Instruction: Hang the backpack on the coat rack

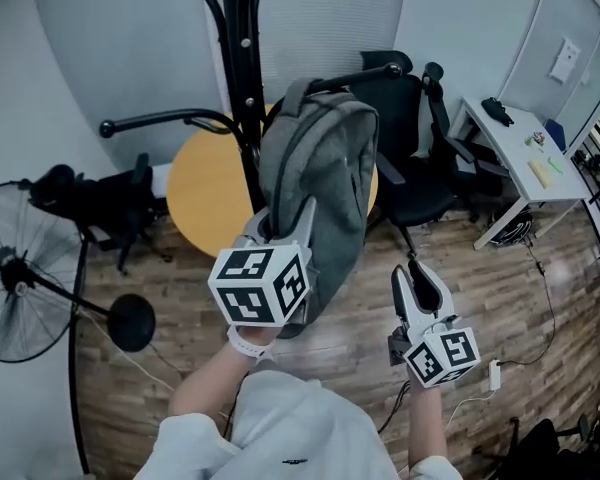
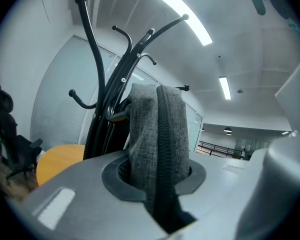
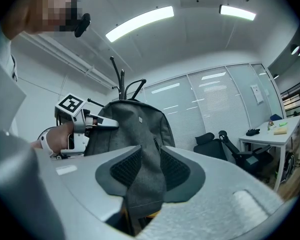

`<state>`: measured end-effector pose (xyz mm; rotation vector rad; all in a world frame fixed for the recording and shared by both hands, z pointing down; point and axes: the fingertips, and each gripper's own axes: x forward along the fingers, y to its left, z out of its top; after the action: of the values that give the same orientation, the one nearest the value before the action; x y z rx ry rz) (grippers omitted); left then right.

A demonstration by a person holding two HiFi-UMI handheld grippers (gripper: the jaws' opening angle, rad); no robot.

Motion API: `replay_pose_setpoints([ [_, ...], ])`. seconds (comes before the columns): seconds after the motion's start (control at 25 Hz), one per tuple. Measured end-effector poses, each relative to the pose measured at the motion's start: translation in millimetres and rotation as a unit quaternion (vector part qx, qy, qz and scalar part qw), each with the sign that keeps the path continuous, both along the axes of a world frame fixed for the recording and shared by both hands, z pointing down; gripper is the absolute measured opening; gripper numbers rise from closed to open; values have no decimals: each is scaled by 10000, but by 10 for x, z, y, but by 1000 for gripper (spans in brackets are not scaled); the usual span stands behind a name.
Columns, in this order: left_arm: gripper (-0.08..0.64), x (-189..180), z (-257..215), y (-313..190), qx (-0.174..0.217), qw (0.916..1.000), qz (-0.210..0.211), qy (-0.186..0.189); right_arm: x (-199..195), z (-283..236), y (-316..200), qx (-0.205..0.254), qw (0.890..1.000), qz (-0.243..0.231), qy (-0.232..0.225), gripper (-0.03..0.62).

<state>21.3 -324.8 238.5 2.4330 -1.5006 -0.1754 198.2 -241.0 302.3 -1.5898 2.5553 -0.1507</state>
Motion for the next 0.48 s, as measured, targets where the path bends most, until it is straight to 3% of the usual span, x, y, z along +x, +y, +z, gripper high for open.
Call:
replay_pose_setpoints([
  [0.2,135,-43,6,69,166,9997,-126,-132,-61,21,76,-41,9999,13,-157,109],
  [0.48,219,14,60,256,321,9993,197,22,-95,111,178,-158,9999,33,-40,109],
])
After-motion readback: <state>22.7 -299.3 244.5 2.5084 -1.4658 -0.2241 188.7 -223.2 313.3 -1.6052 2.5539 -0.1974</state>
